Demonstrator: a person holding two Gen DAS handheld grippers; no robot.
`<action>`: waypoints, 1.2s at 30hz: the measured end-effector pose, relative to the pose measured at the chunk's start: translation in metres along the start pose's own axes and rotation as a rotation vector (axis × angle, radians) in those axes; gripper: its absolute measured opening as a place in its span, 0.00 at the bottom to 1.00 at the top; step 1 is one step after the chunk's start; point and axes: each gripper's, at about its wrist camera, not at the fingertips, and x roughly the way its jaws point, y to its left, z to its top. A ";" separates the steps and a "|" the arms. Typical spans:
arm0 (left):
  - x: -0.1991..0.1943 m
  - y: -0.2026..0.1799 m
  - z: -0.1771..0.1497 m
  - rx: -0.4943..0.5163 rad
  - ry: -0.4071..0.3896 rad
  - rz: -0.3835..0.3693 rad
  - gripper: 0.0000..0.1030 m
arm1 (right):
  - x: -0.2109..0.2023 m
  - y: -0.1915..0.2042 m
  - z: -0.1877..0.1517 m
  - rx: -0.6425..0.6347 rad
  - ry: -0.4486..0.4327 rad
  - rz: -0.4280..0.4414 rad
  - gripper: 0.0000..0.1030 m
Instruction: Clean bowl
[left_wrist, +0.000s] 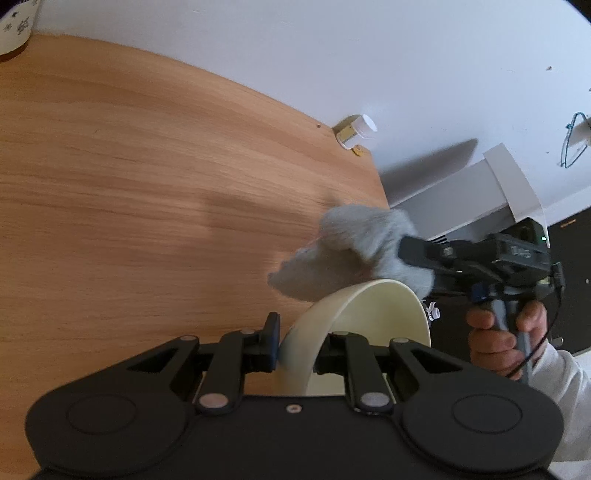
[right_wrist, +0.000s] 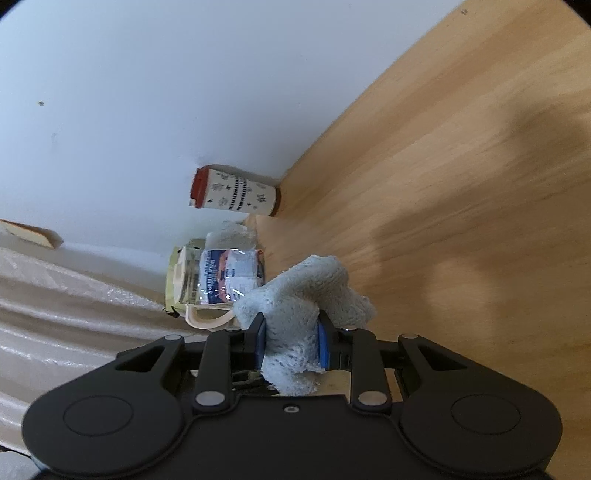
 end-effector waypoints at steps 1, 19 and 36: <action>-0.001 0.000 -0.001 0.009 0.004 -0.003 0.15 | 0.003 -0.003 -0.001 0.008 0.007 -0.004 0.29; 0.007 -0.005 -0.006 0.126 0.056 0.044 0.15 | 0.051 -0.007 0.004 -0.057 0.164 -0.032 0.29; 0.011 -0.003 0.002 0.137 0.064 0.053 0.15 | 0.066 -0.003 0.022 -0.102 0.254 -0.124 0.29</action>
